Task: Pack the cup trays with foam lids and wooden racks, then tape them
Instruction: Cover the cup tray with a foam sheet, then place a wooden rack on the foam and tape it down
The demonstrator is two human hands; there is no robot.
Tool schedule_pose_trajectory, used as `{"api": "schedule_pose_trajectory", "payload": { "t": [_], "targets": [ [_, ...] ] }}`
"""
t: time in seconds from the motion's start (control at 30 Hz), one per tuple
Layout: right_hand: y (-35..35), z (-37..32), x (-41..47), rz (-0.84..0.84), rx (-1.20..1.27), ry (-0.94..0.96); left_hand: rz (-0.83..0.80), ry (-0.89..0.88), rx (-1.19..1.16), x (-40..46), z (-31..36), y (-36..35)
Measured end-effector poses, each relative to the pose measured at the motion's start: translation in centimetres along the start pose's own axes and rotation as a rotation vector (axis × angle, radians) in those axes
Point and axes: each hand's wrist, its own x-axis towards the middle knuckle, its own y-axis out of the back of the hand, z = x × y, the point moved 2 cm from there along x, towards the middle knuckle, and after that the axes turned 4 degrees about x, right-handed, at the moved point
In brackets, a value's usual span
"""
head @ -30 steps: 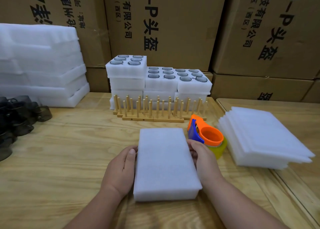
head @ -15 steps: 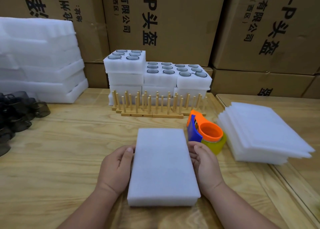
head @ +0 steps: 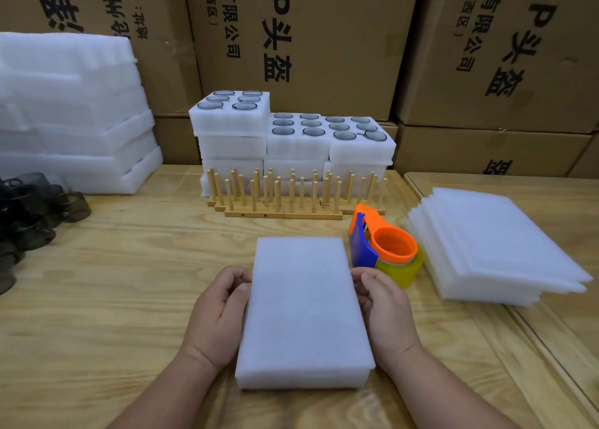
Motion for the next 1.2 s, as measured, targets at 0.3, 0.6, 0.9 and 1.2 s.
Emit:
{"api": "schedule_pose_trajectory", "payload": {
  "t": [0.3,0.6,0.9,1.2],
  "targets": [
    [-0.1,0.1,-0.2,-0.024,-0.03,-0.017,0.003,0.029,-0.014,-0.2,0.6,0.1],
    [0.3,-0.2,-0.3,-0.051,-0.174,-0.009,0.067,0.093,-0.104,0.0,0.1,0.3],
    [4.1,-1.3,0.0,-0.189,-1.298,0.457,0.175,0.271,-0.188,2.5,-1.4,1.5],
    [2.1,-1.8,0.1,-0.215,-1.513,0.348,0.23,0.306,-0.047,11.3,-0.1,1.4]
  ]
}}
